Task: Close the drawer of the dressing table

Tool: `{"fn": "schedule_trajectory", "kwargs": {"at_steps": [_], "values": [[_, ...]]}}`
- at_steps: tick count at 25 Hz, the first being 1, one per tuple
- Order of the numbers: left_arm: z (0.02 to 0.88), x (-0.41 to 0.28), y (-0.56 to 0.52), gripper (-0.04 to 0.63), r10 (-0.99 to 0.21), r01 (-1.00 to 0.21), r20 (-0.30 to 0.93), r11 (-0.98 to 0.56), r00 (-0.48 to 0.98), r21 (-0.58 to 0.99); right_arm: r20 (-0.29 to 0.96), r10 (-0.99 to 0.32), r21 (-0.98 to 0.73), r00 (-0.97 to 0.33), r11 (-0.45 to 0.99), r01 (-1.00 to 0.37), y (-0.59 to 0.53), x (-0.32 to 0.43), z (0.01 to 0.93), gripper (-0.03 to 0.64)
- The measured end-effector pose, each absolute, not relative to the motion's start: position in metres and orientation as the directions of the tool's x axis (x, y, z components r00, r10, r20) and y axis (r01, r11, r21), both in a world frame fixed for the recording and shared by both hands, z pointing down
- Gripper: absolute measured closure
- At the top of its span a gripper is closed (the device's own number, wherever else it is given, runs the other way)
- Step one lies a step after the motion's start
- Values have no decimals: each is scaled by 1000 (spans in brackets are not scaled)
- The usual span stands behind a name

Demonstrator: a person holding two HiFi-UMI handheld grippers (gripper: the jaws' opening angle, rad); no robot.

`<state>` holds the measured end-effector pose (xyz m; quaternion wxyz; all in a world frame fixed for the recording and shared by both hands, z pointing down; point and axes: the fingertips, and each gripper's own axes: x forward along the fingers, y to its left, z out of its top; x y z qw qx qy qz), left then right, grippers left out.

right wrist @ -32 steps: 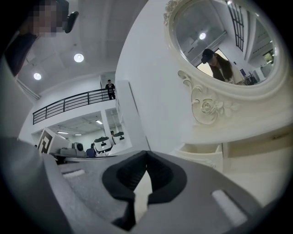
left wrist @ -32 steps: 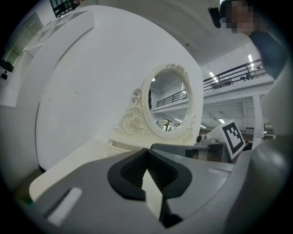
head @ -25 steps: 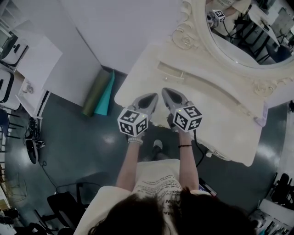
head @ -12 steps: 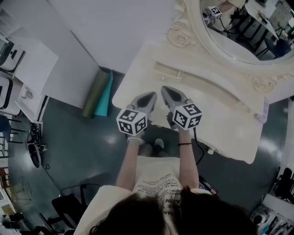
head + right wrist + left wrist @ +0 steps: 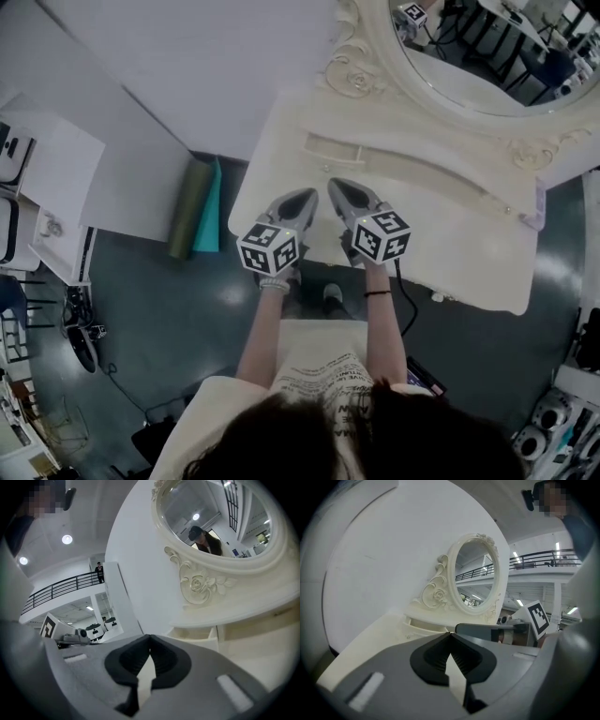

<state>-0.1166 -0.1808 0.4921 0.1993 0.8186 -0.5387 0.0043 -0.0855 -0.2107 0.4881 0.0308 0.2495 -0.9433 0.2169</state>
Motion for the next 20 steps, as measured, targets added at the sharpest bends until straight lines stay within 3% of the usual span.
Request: {"fn": "schedule_trajectory", "kwargs": {"at_steps": [20], "values": [[513, -131, -212, 592, -752, -780, 255, -505, 608, 370, 209, -611, -421, -764, 649, -634, -233, -99, 507, 614]]}}
